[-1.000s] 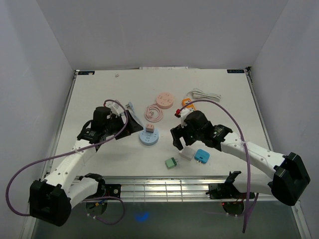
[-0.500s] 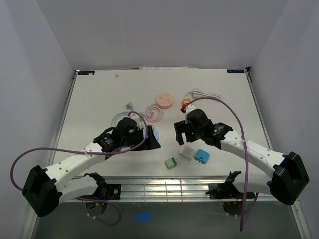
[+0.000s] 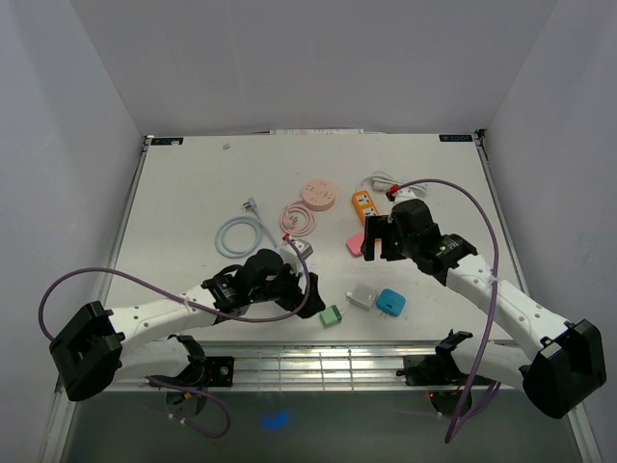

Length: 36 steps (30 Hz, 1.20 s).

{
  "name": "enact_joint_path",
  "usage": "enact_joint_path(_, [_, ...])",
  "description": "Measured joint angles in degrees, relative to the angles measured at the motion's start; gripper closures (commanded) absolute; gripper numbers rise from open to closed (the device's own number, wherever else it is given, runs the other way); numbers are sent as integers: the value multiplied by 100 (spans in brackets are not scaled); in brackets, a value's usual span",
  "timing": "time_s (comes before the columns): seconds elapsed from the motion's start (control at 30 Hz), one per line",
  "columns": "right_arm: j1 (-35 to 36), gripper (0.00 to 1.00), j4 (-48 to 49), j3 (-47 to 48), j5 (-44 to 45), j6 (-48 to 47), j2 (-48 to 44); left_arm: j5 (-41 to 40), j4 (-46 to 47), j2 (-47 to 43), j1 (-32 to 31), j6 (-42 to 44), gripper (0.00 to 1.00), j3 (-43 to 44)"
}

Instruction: Insert the plug

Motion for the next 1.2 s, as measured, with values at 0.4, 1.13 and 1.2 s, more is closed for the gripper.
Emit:
enact_joint_path(0.4, [-337,11,-4,-22,-424,-118,-173,-291,1491,476,-326,1886,2,-415])
enact_joint_path(1.13, [-551,12,-4,-22,-874,-297,-133,-518,1766,1773,-1106,2994,9,-358])
enact_joint_path(1.2, [-551,12,-4,-22,-885,-299,-162,-553,1784,1897,-1106,2992,13,-278])
